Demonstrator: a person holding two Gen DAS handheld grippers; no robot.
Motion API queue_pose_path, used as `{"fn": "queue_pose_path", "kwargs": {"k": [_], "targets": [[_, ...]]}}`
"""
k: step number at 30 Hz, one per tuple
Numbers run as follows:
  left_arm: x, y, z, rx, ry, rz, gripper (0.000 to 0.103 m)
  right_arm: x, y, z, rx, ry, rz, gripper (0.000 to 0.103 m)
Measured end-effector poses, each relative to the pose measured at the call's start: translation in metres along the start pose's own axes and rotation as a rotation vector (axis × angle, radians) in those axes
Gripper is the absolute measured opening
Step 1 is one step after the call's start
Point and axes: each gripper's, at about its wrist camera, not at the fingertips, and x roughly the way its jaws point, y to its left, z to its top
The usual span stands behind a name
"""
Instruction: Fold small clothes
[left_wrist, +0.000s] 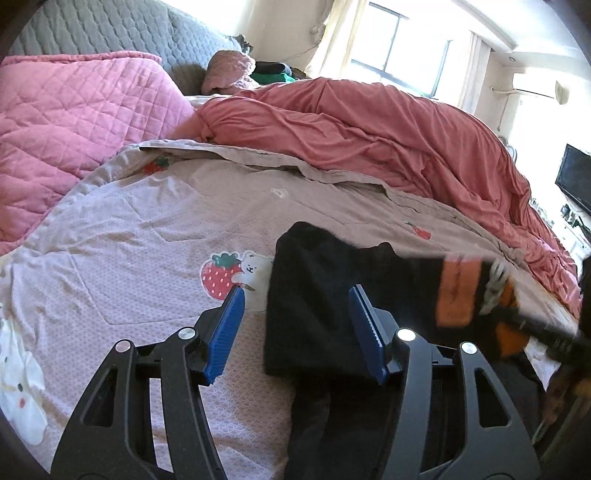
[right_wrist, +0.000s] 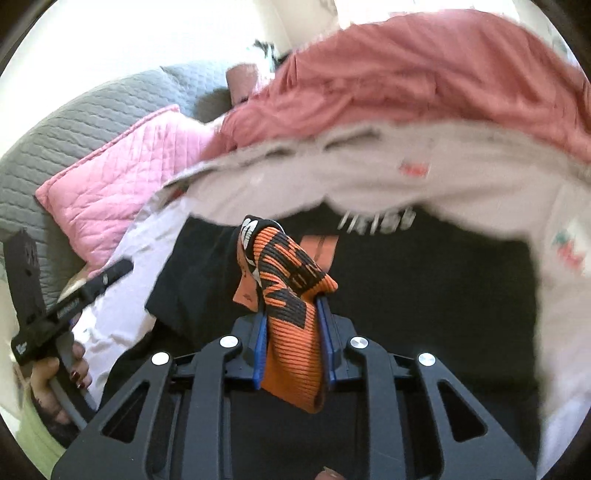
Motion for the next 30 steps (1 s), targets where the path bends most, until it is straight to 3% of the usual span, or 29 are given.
{"fn": "queue_pose_path", "kwargs": {"k": [3, 6, 14, 19, 25, 28, 30], "targets": [[0.002, -0.004, -0.001, 0.02, 0.004, 0.002, 0.05, -0.005, -0.017, 0.017, -0.032, -0.02, -0.103, 0.022], [0.004, -0.009, -0.002, 0.046, 0.009, 0.002, 0.05, 0.004, -0.035, 0.025, -0.06, 0.018, -0.219, 0.022], [0.028, -0.036, 0.006, 0.077, 0.08, -0.004, 0.051, 0.04, -0.07, 0.006, -0.05, 0.159, -0.323, 0.031], [0.062, -0.071, 0.018, 0.112, 0.159, 0.033, 0.051, 0.037, -0.073, -0.002, -0.061, 0.146, -0.396, 0.037], [0.114, -0.075, -0.015, 0.109, 0.282, 0.0, 0.053, 0.017, -0.098, 0.001, 0.005, 0.1, -0.35, 0.048], [0.111, -0.06, -0.017, 0.036, 0.274, -0.068, 0.053, 0.015, -0.122, 0.003, 0.098, 0.098, -0.323, 0.048], [0.109, -0.056, -0.016, 0.022, 0.272, -0.074, 0.053, 0.018, -0.135, 0.003, 0.183, 0.108, -0.271, 0.044]]}}
